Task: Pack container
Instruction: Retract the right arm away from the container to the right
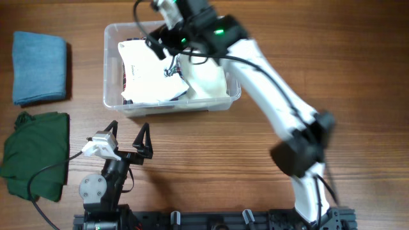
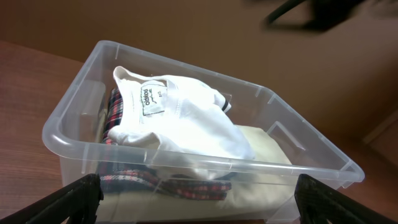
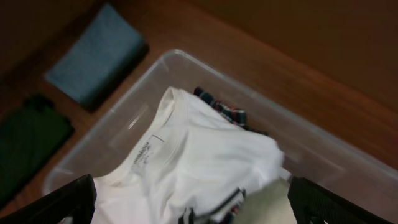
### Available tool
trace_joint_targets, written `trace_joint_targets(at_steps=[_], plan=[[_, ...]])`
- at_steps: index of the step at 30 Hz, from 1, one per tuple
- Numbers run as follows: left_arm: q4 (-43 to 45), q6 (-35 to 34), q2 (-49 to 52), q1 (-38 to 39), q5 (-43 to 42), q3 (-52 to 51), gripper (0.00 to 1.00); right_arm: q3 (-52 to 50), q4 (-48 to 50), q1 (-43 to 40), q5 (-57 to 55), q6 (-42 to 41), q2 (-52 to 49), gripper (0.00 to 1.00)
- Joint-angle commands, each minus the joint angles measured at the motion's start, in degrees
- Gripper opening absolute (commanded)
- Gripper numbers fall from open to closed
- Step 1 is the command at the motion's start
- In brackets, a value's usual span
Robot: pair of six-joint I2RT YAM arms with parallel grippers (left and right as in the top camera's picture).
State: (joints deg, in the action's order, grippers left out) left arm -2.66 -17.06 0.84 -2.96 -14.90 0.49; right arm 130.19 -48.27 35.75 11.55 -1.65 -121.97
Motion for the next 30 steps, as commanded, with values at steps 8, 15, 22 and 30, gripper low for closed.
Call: trace_joint_targets(at_steps=[8, 15, 22, 30], plan=[[-0.3, 0.1, 0.0, 0.3, 0.2, -0.2, 1.00, 0.4, -16.9, -25.6, -4.3, -14.6, 10.8, 1.00], [-0.3, 0.1, 0.0, 0.3, 0.2, -0.2, 1.00, 0.4, -23.8, -45.1, -5.9, -15.5, 10.8, 1.00], [-0.3, 0.1, 0.0, 0.3, 0.1, -0.2, 1.00, 0.4, -26.9, -57.9, -6.2, -15.5, 10.8, 1.00], [0.8, 0.1, 0.0, 0.3, -3.2, 0.1, 1.00, 0.4, -28.8, -60.4, -6.2, -15.5, 10.8, 1.00]])
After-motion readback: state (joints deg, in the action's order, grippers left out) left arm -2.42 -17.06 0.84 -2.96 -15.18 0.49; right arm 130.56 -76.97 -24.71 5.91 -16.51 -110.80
